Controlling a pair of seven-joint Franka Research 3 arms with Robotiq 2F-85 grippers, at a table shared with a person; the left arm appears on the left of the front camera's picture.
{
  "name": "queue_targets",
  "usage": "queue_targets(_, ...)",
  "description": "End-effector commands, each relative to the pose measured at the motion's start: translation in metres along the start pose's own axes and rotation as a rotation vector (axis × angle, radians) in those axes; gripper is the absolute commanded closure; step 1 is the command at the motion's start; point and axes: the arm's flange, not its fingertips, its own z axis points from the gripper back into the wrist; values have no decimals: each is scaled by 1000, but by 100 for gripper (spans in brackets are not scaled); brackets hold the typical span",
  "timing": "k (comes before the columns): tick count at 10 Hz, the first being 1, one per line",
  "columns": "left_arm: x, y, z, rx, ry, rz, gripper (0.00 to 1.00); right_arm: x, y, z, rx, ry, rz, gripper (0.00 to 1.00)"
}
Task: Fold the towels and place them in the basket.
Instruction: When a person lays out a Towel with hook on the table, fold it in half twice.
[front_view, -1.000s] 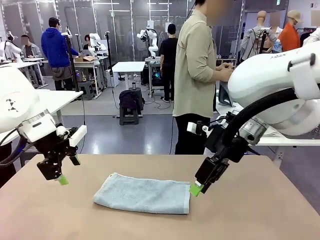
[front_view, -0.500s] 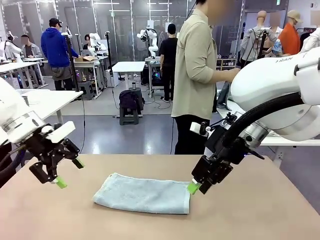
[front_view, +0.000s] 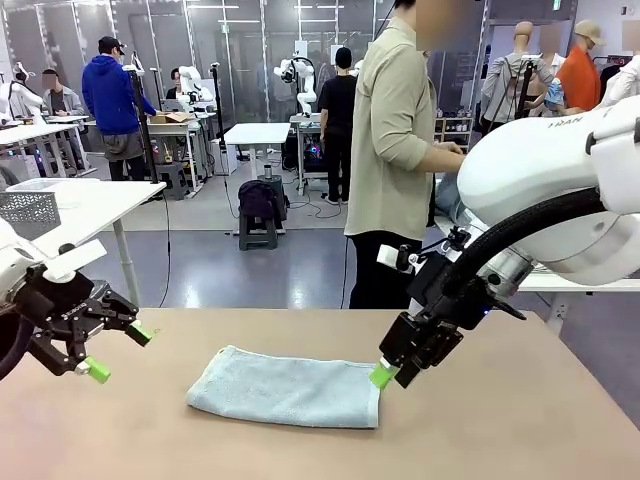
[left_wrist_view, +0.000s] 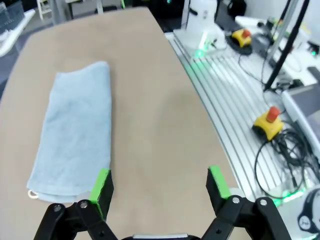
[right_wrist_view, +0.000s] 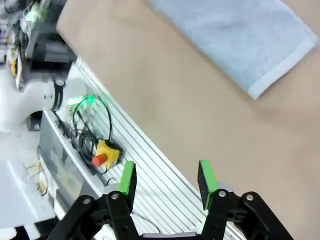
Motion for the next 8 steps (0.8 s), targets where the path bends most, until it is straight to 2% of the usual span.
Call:
queue_targets(1,2,6,-1,43,-85,58,6,-10,28,-23,-61,-150,-228,37)
queue_targets(2,9,6,-5,46,-75,79,6,-10,37,-30,-46,-186,-355,29)
queue_targets(3,-3,1,1,15,-41,27,6,-7,43,-37,-45,-226,-434,21)
queue_targets(4,-3,1,1,15,-41,27,6,-2,48,-42,-43,-246,-527,9)
queue_targets(5,-3,1,1,15,-41,27,6,8,50,-47,-69,-270,-588,1)
queue_targets(8,-3,1,1,15,-41,27,6,46,50,-59,-191,-321,-703,0)
